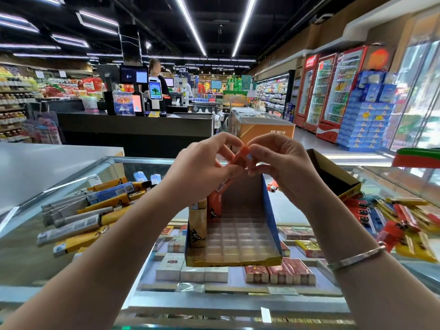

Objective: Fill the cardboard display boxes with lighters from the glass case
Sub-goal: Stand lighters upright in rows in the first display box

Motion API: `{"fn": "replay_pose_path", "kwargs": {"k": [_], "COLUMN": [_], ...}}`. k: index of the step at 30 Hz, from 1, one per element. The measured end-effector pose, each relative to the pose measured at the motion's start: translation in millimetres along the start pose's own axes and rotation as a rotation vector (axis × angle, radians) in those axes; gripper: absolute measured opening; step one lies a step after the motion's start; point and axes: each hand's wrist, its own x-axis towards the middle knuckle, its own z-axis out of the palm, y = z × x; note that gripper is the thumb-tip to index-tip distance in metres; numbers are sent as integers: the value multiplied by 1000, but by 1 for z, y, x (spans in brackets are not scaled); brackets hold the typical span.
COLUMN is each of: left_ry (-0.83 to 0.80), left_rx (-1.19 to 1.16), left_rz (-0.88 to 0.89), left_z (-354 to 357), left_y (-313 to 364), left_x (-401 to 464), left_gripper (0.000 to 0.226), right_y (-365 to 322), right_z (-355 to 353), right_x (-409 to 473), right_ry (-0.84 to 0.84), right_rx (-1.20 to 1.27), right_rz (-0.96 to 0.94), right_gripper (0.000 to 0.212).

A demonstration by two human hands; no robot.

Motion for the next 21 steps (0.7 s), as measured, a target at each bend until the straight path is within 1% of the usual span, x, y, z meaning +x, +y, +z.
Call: {"fn": "replay_pose_path", "kwargs": {"k": [2,3,4,6,8,11,13,15,16,17,19,21], "left_ry": [-23,-33,-39,-36,-23,6,41,94,115,129,132,72], "left_rx": [-77,-130,-201,-338,-370,-299,-343,-363,-346,-321,-286,-388], "left_rz": [-24,-30,-39,-69,-87,-100,-118,-132,-133,-130,-128,-137], "left_z": [-2,-3,-4,-5,-6,-4,-3,-2,-1,0,0,-4], "left_y": [-3,-4,-7,-12,-16,-21,-22,-23,-23,-24,-23,-21], "left_x": [-3,-5,-7,-10,-11,-12,-12,-12,-12,-12,-13,-13], "left_gripper": [49,54,56,48,36,29,29,29,29,27,23,21], "right_y": [4,7,10,16,20,18,14,13,14,16,17,15], "right_z": [-4,-5,-5,-2,2,6,11,16,19,21,24,23], "right_x": [3,5,6,6,4,1,-2,-5,-6,-7,-8,-7], "right_ry": [89,134,166,185,172,87,-61,-217,-262,-282,-277,-246], "right_rx": [-103,-198,-289,-388,-448,-511,-496,-506,-543,-585,-624,-599], "right_rz": [-19,-29,-29,-15,-11,-42,-37,12,35,46,41,33], "right_gripper": [5,4,10,17,18,14,13,22,27,29,28,24]}}
